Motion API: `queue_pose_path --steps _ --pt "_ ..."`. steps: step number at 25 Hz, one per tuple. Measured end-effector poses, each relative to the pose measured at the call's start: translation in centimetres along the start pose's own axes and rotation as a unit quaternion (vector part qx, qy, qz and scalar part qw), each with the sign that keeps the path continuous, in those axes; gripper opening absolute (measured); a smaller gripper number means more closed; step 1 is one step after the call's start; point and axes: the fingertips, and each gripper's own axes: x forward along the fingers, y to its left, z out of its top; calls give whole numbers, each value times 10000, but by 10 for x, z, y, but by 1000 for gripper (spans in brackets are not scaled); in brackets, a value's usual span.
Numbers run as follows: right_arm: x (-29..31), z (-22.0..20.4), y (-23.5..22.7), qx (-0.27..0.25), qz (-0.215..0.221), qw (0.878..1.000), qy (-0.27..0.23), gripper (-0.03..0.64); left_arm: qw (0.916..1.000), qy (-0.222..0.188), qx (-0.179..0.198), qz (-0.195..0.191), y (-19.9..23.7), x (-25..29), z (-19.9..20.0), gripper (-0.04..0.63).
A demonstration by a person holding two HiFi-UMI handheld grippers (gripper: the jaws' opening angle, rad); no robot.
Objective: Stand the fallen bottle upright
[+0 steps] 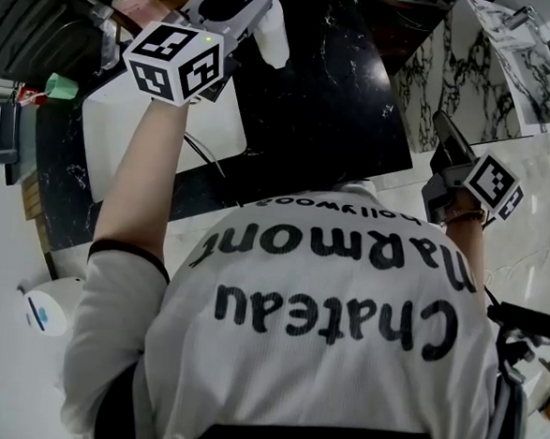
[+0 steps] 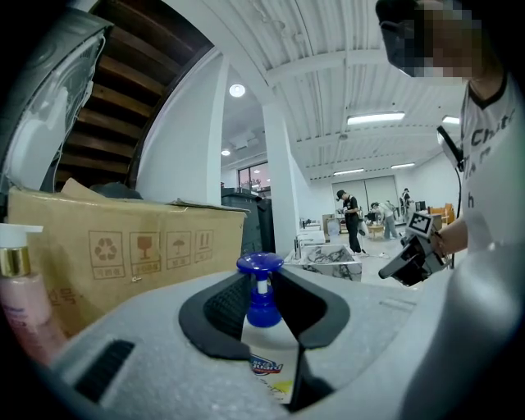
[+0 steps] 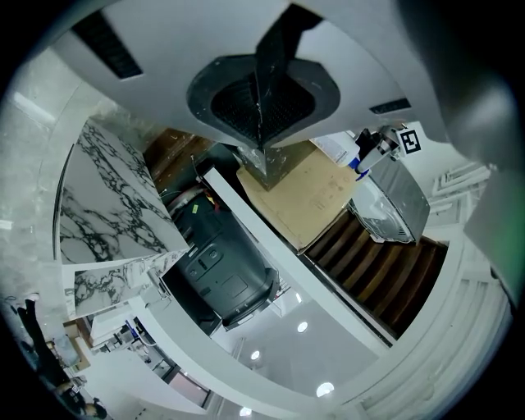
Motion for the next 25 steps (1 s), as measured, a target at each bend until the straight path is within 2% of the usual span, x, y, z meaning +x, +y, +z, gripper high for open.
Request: queue_pose_path --steps 4,6,8,12,17,22,25 --pt "-3 -5 3 24 -78 10000 -56 18 9996 7 267 -9 0 -2 0 89" --pt "-2 -6 8 43 36 9999 -124 18 9996 -19 281 -15 0 -2 0 89" --pt "-1 -6 14 17 172 9997 -185 18 9996 -43 261 -49 -1 -2 0 89" --pt "-4 -9 20 -13 125 9996 -234 18 9997 -56 167 -169 1 -3 0 102" --pt "-10 -18 20 1 -16 9996 -267 18 9996 -67 -24 -274 6 -4 0 156" --pt "-17 -20 23 -29 -151 9993 -335 18 9989 -177 -32 -431 4 -3 0 158" --pt "-24 -23 21 -8 -379 9987 -346 18 9983 -204 15 -545 0 -3 1 158"
